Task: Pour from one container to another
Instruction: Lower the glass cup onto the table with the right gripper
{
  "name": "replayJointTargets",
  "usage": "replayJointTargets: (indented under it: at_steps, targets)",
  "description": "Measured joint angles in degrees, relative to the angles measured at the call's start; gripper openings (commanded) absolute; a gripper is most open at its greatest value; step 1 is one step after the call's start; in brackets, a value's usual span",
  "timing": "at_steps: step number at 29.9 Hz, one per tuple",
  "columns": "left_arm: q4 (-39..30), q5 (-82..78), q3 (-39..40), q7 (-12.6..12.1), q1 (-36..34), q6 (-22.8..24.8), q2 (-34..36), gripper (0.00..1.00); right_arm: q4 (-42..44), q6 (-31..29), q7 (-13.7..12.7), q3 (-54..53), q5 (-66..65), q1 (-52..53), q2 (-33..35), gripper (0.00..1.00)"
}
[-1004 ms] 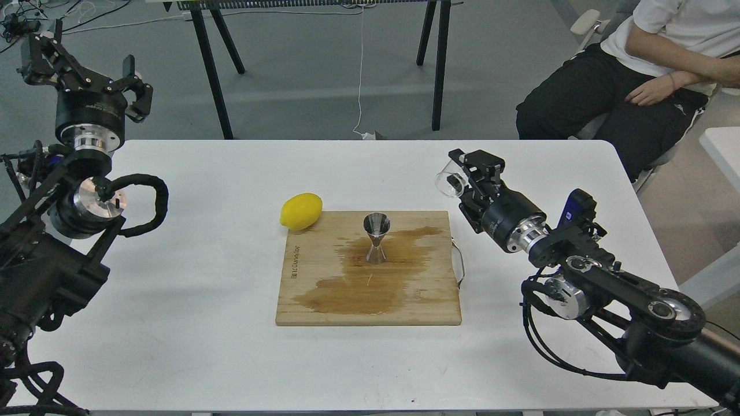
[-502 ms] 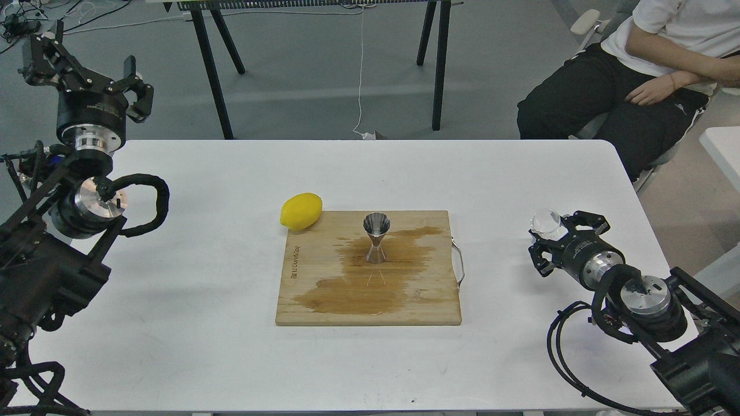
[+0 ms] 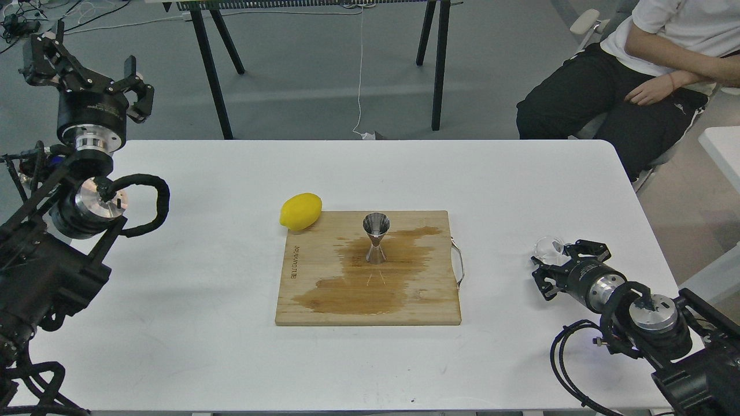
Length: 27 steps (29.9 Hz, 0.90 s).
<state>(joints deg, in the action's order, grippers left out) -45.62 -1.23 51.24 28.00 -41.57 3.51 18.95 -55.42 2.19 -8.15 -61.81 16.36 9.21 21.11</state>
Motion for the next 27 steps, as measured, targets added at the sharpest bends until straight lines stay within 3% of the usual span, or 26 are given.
replayJointTargets:
  at_steps: [3,9,21,27]
  targets:
    - [0.0,0.0,0.0,0.0,0.0,0.0,0.0,1.0,0.1,-0.3,0.0,0.0,0.0,0.0,0.0,0.65]
    - [0.0,-0.1,0.0,0.0,0.0,-0.1,0.0,1.0,0.2,-0.6,0.1,-1.1,0.0,0.1,0.0,0.76]
    - [0.0,-0.1,0.0,0.0,0.0,-0.1,0.0,1.0,1.8,-4.1,0.1,-3.7,0.0,-0.2,0.0,0.81]
    - [0.0,-0.1,-0.1,0.0,0.0,-0.1,-0.3,1.0,8.8,-13.0,0.1,-8.4,0.3,-0.1,-4.0,0.82]
